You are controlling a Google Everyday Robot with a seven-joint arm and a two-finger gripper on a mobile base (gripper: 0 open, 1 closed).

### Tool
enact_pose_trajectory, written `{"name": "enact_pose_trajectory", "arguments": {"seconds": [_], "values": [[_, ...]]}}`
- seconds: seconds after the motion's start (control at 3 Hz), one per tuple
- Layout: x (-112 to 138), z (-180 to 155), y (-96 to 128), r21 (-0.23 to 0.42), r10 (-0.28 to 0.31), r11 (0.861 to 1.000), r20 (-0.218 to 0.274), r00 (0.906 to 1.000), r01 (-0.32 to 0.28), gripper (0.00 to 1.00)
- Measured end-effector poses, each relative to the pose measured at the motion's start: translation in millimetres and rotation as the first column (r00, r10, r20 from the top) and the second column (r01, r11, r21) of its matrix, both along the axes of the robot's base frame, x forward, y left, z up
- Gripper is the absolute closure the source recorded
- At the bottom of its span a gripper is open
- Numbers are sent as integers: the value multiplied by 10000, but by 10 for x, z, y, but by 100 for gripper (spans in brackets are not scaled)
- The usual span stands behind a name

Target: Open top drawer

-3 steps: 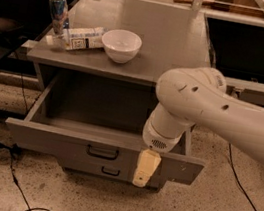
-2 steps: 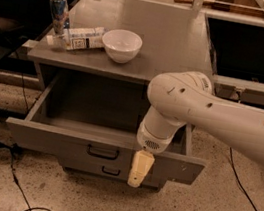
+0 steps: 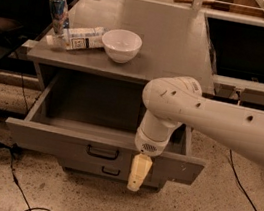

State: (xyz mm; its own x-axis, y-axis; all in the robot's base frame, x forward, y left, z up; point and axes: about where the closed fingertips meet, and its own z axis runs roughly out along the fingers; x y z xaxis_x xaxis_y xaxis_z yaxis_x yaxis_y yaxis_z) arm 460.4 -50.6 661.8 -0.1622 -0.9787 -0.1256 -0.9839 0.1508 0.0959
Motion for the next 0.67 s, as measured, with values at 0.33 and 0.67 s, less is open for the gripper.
{"name": "enact_pose_trajectory", "arguments": {"seconds": [0.33,0.67], "values": [[-75,-105,-39,-302,398,9987,-485,9980,-413,0],[-172,-143,-156,-640,623,9956,-908,9939,-682,0]]}}
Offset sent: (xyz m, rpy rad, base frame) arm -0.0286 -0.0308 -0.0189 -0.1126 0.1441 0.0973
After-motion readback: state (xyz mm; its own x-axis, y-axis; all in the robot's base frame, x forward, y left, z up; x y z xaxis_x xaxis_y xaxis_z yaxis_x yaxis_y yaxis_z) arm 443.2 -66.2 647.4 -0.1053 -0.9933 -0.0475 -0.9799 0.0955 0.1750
